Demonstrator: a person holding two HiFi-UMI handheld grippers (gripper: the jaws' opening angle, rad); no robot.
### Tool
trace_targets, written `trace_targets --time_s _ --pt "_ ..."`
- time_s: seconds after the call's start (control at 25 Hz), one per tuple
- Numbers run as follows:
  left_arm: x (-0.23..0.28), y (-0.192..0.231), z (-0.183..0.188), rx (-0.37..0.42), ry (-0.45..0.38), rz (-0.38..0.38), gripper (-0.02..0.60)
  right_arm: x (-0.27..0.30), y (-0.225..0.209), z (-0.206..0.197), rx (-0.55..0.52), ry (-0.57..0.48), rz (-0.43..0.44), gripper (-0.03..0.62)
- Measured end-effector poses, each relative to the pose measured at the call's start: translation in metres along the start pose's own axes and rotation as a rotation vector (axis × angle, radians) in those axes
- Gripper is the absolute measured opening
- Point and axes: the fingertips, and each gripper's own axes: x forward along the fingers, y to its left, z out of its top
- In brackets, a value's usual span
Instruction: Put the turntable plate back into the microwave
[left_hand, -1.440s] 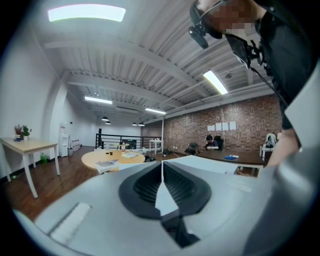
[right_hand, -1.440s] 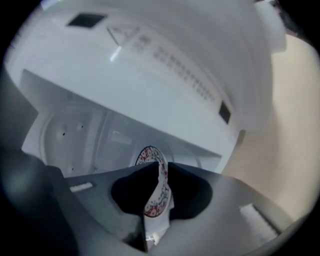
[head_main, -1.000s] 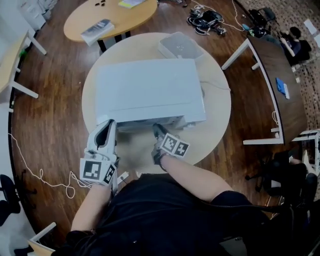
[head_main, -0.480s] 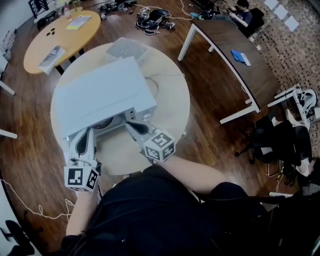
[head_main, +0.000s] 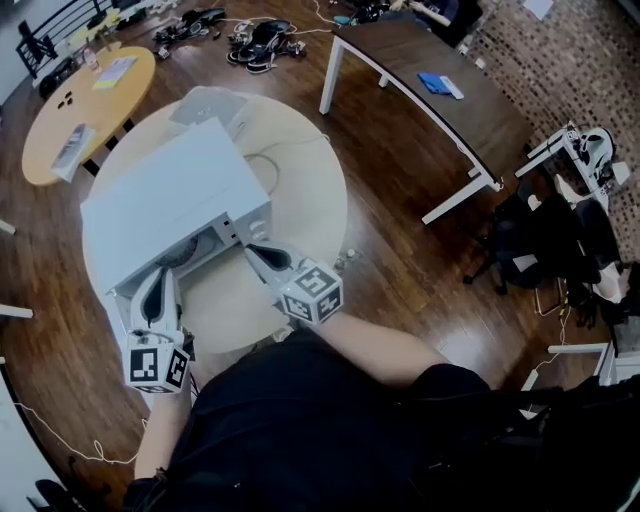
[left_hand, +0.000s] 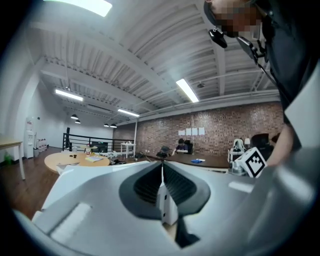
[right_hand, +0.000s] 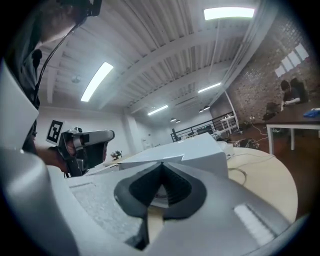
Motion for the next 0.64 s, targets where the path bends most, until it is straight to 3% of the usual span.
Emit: trace_targets --time_s 0.4,0.64 --pt "0.001 -0.02 -0.012 -0.015 0.021 -0.043 0.006 -0.013 -0.012 -0.012 0.065 0.002 -0.049 0.002" --pt "-0.012 -0.026 -0.013 0.026 0.045 -0.043 0.005 0.007 0.012 -0.016 0.093 -0.013 0.034 0.002"
